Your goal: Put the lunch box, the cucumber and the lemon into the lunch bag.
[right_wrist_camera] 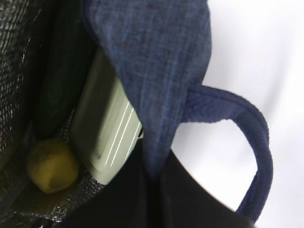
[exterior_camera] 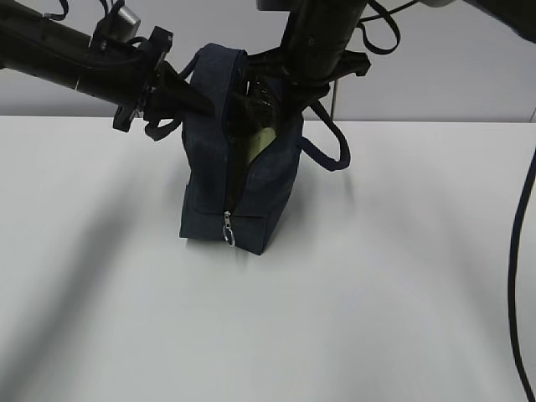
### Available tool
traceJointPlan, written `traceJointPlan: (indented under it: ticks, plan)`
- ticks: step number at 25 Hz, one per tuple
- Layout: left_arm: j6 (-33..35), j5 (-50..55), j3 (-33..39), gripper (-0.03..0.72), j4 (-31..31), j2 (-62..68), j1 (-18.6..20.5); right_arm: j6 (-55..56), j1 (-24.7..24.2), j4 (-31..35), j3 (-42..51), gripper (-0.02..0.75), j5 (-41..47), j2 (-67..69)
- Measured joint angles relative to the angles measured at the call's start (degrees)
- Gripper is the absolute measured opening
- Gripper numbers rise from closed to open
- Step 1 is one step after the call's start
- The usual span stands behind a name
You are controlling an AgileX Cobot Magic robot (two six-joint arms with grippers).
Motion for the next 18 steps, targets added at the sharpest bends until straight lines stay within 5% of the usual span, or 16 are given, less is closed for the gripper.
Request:
traceJointPlan:
  ticks: [6, 9, 13, 18]
  plan:
    - [-0.23, -0.72, 0.03, 0.034, 0.94, 0.14, 0.00, 0.00, 0.00, -0.35, -0.18, 0.041, -0.62, 1.41]
    - [-0.23, -0.86, -0.02, 0.137, 0.94, 0.14, 0.00, 0.00, -0.02, -0.59, -0.18, 0.199, -0.85, 1.53]
    - [-0.23, -0.95, -0.11, 0.363, 0.94, 0.14, 0.00, -0.24, -0.12, -1.30, -0.41, 0.470, -0.85, 1.53]
    - [-0.23, -0.01, -1.85, 0.456, 0.94, 0.14, 0.61, -1.98, -0.12, -1.43, -2.58, 0.533, -0.85, 1.53]
